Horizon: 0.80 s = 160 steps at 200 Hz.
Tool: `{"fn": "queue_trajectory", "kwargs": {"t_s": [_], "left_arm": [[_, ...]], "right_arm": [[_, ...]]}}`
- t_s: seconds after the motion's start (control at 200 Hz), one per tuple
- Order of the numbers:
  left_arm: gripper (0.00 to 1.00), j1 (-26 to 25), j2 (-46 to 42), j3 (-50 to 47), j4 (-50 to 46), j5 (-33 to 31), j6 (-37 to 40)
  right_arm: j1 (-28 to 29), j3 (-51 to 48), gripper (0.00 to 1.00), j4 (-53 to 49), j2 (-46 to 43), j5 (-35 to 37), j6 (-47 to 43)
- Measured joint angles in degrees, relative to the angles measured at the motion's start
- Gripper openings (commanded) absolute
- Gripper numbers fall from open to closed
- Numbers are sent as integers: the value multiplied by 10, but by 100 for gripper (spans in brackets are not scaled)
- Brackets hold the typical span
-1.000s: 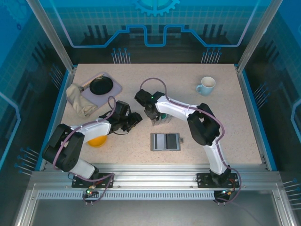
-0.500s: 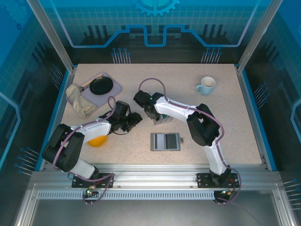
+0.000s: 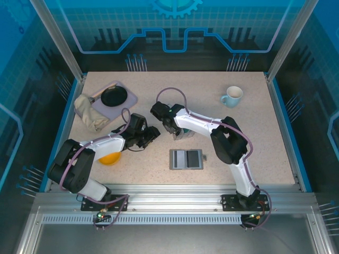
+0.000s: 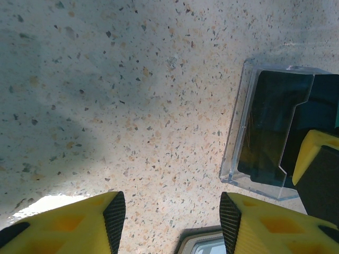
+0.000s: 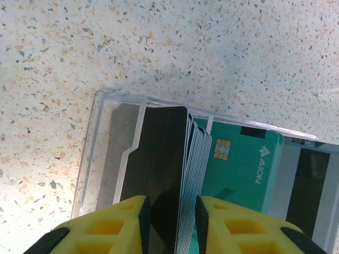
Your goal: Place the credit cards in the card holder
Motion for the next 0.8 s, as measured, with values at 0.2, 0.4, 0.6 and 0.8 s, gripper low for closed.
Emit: {"fn": "queue_trajectory", "kwargs": {"t_s": [0.2,0.4,0.6,0.8], "left_arm": [[53,0,0,0,4,0,0],[53,0,0,0,5,0,0],[53,0,0,0,8,0,0],[53,0,0,0,8,0,0]], "right_arm": [[0,0,27,0,-6,3,-4],[0,-3,19,1,-7,3,-5],[0,-7,10,1,-7,2,-8],[0,-7,18,0,-7,2,-9]]}}
